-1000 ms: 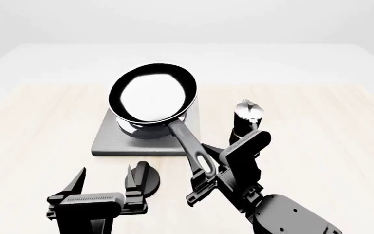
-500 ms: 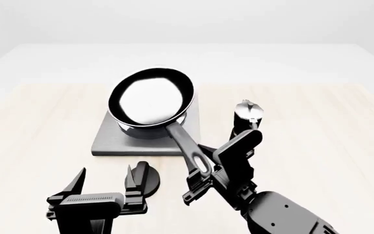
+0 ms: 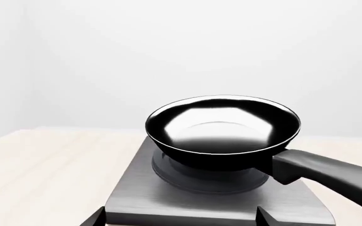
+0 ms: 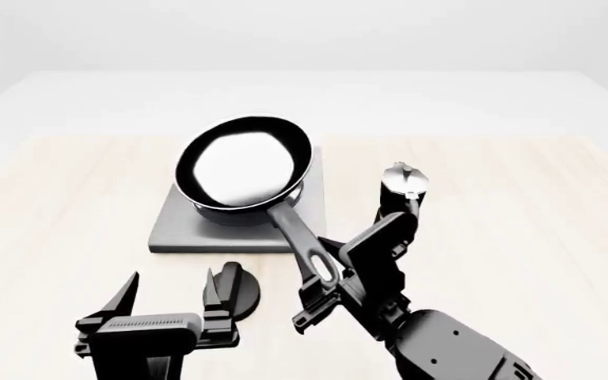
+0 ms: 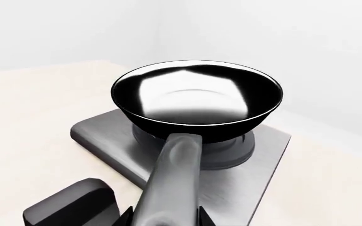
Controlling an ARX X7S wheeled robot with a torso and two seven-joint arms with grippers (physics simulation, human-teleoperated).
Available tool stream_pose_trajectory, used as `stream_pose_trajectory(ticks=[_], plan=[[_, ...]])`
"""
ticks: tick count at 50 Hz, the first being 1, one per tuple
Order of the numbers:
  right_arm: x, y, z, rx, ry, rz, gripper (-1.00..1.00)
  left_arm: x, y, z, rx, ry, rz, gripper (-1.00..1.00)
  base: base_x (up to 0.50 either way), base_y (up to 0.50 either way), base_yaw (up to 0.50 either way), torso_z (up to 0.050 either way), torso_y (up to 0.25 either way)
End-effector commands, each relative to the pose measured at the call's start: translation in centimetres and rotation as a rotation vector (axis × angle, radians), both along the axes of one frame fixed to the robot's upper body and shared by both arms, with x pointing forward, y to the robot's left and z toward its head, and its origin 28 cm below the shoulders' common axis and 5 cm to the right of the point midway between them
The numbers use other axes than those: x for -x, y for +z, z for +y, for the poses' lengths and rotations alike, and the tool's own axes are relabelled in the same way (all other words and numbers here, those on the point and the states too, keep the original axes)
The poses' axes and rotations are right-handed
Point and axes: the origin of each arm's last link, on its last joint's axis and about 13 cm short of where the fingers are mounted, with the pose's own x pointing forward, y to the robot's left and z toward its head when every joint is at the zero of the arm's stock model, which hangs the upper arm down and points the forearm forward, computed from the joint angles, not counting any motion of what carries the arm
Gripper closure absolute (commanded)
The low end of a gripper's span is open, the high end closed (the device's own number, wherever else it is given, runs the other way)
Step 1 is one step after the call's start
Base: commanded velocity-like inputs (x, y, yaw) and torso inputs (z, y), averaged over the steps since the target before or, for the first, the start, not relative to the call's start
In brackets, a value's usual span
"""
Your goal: Put the frying pan on the stove.
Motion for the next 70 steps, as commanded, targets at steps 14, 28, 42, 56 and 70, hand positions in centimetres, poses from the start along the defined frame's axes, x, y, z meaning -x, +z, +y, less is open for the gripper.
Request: stream_pose_trajectory(ticks=[14, 28, 42, 56, 70], plan=[[-1.4, 1.4, 0.3, -0.012, -0.047, -0.092, 1.0, 0.0, -0.1, 0.0, 0.0, -0.001, 0.0, -1.0, 0.0, 0.0, 0.0, 0.001, 0.002], [-1.7, 1.2, 0.4, -0.013, -0.051, -0.084, 1.0, 0.0, -0.2, -0.1, 0.0, -0.001, 0.003, -1.0, 0.0, 0.0, 0.0, 0.0, 0.002], [-2.4, 0.8, 0.5, -0.008, -0.061, -0.073, 1.0, 0.0, 0.0, 0.0, -0.002, -0.001, -0.001, -1.0, 0.0, 0.0, 0.0, 0.001, 0.001], [-2.6, 0.9, 0.6, -0.012, -0.073, -0.063, -1.0, 0.0, -0.1, -0.1, -0.001, -0.003, 0.0, -1.0, 0.0, 0.0, 0.0, 0.001, 0.002], [-2.4, 1.1, 0.6, -0.012, -0.076, -0.065, -1.0, 0.0, -0.2, -0.1, 0.001, -0.003, 0.001, -1.0, 0.0, 0.0, 0.0, 0.0, 0.0]])
